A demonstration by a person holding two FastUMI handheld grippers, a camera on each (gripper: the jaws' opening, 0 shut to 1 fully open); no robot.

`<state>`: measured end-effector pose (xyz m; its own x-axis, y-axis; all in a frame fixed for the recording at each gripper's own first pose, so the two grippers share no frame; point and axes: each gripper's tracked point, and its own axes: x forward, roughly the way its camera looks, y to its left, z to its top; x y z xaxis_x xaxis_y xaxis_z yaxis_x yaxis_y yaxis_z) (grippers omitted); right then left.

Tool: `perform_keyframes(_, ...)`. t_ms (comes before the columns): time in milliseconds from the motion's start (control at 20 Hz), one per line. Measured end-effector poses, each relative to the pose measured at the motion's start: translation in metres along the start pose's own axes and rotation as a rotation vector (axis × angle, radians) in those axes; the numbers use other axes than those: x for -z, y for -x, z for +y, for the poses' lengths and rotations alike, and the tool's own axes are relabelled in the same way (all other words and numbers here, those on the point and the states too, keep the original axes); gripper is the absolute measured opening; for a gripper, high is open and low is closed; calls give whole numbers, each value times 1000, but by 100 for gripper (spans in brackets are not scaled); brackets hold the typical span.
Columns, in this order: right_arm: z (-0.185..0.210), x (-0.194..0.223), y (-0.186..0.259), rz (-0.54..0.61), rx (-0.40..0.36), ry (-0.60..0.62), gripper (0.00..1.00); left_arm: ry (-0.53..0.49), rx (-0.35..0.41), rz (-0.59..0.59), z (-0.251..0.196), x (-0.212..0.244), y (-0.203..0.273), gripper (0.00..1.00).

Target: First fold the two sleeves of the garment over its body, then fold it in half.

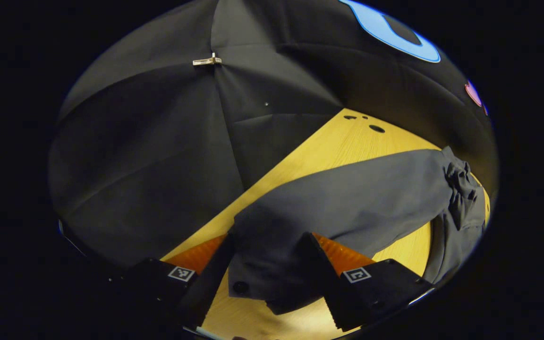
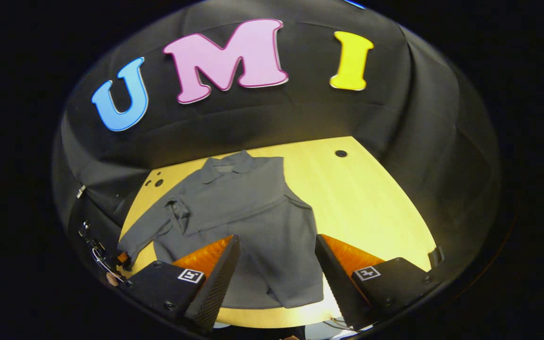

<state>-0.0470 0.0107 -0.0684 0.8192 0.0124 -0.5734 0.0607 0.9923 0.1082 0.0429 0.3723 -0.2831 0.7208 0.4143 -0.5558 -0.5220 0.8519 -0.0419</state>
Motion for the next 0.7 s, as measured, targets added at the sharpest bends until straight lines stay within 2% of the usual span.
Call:
perform_keyframes(150,-19,16,5,13,18,-64,99,-8,-6,14,-5,3,2,92)
perform_keyframes(200,-24,25,3,29,20,-65,99,-11,-4,13,-6,2,1,86)
perform_keyframes(250,-29,30,2,43,23,-65,99,-16,5,17,-12,3,2,86)
perform_keyframes(450,-36,26,-7,40,-14,-58,99,-37,46,11,-31,4,1,47)
perform_keyframes(500,-37,26,-10,35,-21,-55,99,-92,53,13,-34,4,3,28)
perform_keyframes(550,-37,28,-13,40,-29,-49,99,-136,55,10,-35,2,1,18)
perform_keyframes(600,-36,32,-16,55,-40,-40,99,-146,49,10,-36,1,0,12)
perform_keyframes(700,-36,31,-23,62,-58,-38,99,-98,49,53,-39,-2,2,6)
